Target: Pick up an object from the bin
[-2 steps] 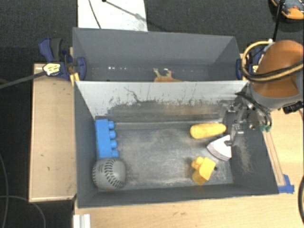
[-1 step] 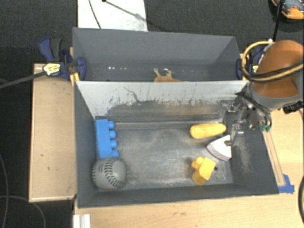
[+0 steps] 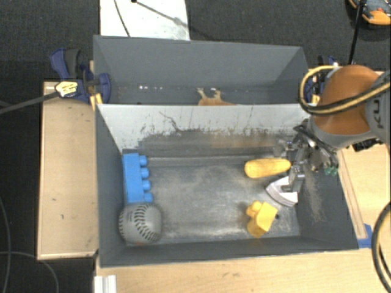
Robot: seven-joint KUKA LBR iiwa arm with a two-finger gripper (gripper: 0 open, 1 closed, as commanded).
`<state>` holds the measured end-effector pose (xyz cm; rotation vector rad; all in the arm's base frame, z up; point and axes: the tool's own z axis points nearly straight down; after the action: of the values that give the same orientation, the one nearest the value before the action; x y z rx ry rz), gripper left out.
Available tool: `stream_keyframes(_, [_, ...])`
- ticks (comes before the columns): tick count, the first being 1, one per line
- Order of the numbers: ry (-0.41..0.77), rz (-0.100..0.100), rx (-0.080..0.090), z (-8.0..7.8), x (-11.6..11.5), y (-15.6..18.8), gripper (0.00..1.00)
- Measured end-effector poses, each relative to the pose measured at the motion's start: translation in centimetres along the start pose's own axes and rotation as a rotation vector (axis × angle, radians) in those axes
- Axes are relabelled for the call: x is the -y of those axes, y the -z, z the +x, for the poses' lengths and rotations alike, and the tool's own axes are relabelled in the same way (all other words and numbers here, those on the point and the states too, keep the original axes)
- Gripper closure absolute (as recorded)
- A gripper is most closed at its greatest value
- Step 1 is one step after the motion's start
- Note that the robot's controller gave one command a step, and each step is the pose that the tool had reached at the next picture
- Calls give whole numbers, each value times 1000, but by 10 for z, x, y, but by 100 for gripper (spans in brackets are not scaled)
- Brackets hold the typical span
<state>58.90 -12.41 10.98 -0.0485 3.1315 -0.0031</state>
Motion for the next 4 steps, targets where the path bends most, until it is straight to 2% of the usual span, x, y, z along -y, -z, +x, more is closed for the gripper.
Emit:
stream_keyframes(1, [2, 0, 16, -10, 8, -31, 100])
stream_keyframes(2, [6, -1, 2, -5, 8, -37, 0])
stream_keyframes(3, [8, -1, -3, -3, 8, -39, 100])
stream_keyframes(4, [9, -1, -3, -3, 9, -39, 100])
